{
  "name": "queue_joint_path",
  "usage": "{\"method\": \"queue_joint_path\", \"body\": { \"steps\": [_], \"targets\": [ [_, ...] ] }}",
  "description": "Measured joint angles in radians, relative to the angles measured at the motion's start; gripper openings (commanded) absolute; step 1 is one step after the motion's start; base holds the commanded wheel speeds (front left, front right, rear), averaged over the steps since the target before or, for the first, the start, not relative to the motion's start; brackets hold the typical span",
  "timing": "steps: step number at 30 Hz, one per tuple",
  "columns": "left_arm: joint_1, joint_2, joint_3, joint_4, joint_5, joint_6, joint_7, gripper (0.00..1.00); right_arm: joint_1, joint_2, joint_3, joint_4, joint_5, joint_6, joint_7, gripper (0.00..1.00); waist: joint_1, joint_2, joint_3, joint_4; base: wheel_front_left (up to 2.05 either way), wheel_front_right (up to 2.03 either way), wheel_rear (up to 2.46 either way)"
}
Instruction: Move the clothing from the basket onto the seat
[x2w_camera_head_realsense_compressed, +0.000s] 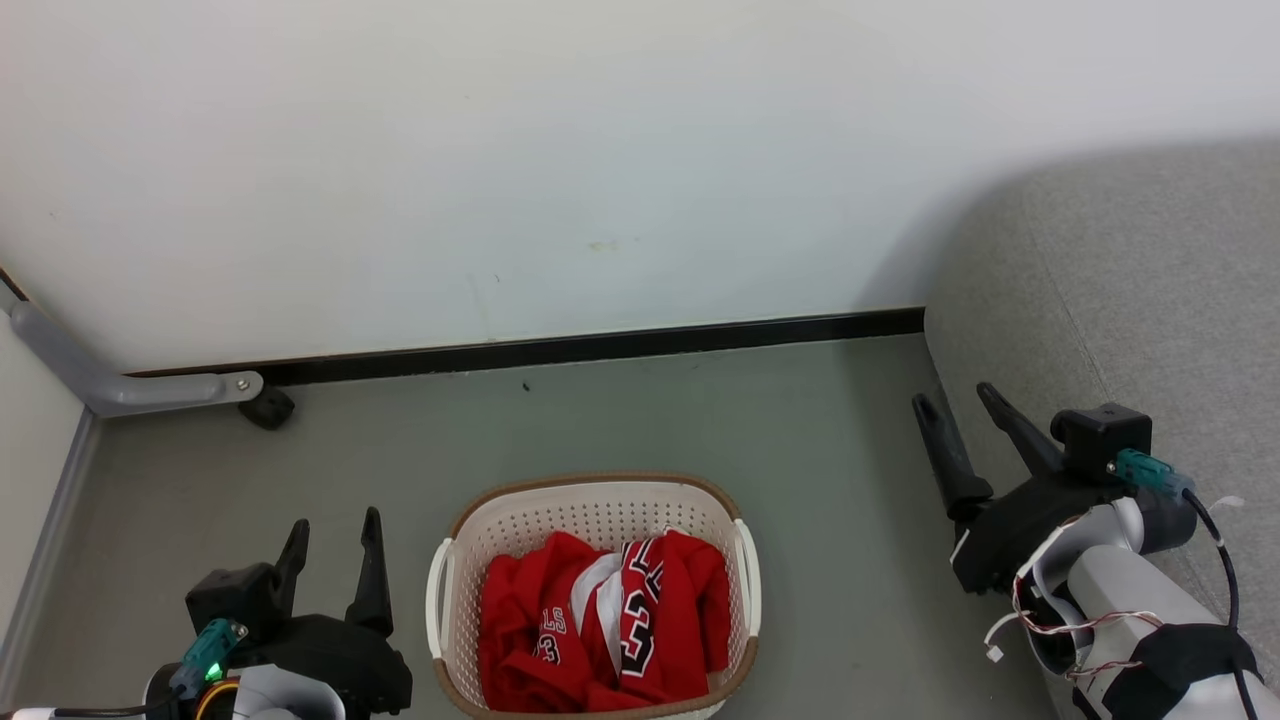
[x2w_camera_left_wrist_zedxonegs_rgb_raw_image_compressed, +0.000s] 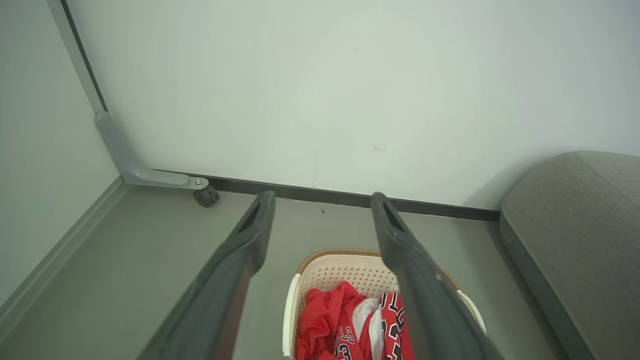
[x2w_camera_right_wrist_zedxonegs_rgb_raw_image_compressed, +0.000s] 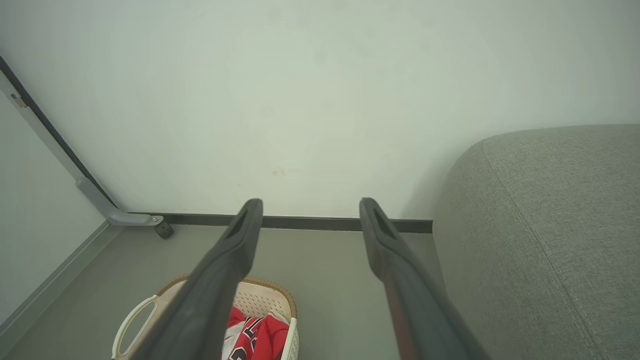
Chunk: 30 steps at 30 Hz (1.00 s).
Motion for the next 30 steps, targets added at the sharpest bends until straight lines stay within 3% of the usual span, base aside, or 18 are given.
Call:
{"method": "queue_joint_path", "body": {
  "steps": [30],
  "targets": [
    [-0.037, -0.053, 0.025, -0.021, 0.038, -0.036, 0.0, 1.0, -0.05, -0.014, -0.088, -0.171, -0.09, -0.022, -0.001, 1.0, 0.0, 0.0001, 0.214, -0.005, 0.0, 0.0, 0.0]
  ]
}}
